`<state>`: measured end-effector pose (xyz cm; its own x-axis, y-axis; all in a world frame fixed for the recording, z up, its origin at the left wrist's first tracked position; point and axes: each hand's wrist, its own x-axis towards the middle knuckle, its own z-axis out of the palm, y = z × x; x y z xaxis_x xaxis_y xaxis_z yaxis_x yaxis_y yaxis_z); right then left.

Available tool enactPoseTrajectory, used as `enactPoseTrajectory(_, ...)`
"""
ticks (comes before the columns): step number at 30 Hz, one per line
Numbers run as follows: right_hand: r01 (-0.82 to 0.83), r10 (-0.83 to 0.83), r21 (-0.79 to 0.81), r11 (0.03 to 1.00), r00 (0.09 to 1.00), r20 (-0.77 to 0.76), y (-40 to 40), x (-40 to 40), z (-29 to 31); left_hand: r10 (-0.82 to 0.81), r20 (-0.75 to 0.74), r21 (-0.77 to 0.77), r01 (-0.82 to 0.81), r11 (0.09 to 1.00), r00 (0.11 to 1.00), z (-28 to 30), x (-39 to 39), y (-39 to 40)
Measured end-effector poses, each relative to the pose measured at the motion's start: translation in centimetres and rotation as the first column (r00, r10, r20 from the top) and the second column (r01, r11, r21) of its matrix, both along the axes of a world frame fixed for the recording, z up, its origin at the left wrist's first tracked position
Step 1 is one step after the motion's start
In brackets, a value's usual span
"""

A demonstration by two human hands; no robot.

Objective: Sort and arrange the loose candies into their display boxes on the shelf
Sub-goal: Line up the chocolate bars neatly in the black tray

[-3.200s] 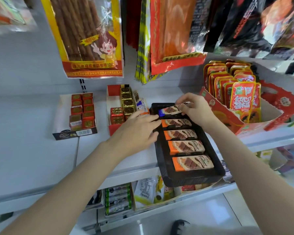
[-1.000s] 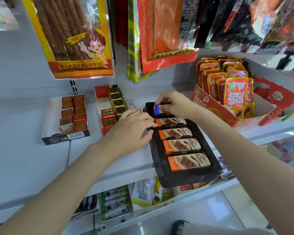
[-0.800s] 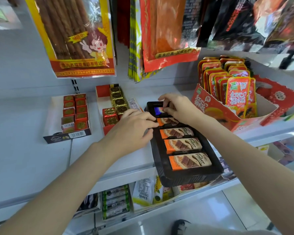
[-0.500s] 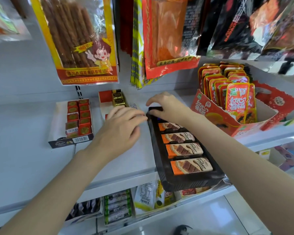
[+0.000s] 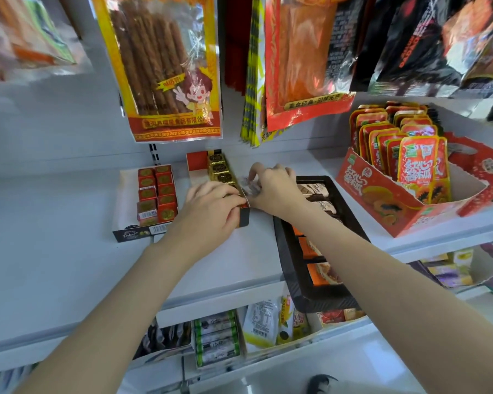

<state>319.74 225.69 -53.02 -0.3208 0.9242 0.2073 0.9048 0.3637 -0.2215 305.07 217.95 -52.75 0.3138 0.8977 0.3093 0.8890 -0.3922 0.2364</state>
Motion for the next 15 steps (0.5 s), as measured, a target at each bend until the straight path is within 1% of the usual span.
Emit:
enactPoseTrajectory(1, 0.029, -0.025, 0.024, 0.999, 0.988, -0.15, -0.2, 0.1, 0.2, -0.001, 0.003, -0.005, 0.001, 1.0, 1.0, 0.0, 0.0, 0.0)
enactPoseTrajectory(3, 0.073, -0.06, 0.01, 0.997, 0.89, -0.453, -0.8, 0.9, 1.4, -0.003, 0.005, -0.014, 0.003, 1.0, 1.0, 0.1, 0.0, 0.1)
enactPoseTrajectory(4, 0.099, -0.104, -0.039, 0.994, 0.828, -0.55, -1.2, 1.5, 2.1, -0.003, 0.0, -0.021, 0.003, 1.0, 1.0, 0.2, 0.0, 0.0)
enactPoseTrajectory(5, 0.117, -0.168, -0.121, 0.986, 0.762, -0.626, -1.8, 2.3, 2.8, -0.004, -0.006, -0.024, 0.004, 1.0, 1.0, 0.3, 0.1, -0.1)
enactPoseTrajectory(7, 0.061, -0.276, -0.302, 0.951, 0.604, -0.748, -3.2, 4.4, 3.8, -0.011, -0.003, -0.028, 0.011, 1.0, 1.0, 0.5, 0.6, -0.2)
enactPoseTrajectory(8, 0.011, -0.3, -0.35, 0.937, 0.54, -0.786, -4.0, 5.6, 4.0, -0.017, 0.01, -0.027, 0.017, 0.999, 1.0, 0.6, 0.9, -0.3)
enactPoseTrajectory(9, -0.01, -0.305, -0.361, 0.932, 0.514, -0.802, -4.8, 6.7, 4.0, -0.028, 0.026, -0.017, 0.028, 0.999, 0.999, 0.7, 1.3, -0.4)
enactPoseTrajectory(13, -0.002, -0.303, -0.353, 0.936, 0.511, -0.805, -6.0, 10.2, 3.1, -0.096, 0.028, -0.006, 0.096, 0.995, 0.995, 0.8, 3.1, -0.9)
enactPoseTrajectory(14, 0.01, -0.293, -0.342, 0.94, 0.541, -0.788, -5.8, 10.6, 2.7, -0.112, 0.026, -0.014, 0.113, 0.994, 0.993, 0.8, 3.6, -1.1)
enactPoseTrajectory(15, 0.042, -0.278, -0.32, 0.947, 0.608, -0.744, -5.6, 10.7, 2.3, -0.13, 0.02, -0.027, 0.13, 0.991, 0.991, 0.8, 4.0, -1.3)
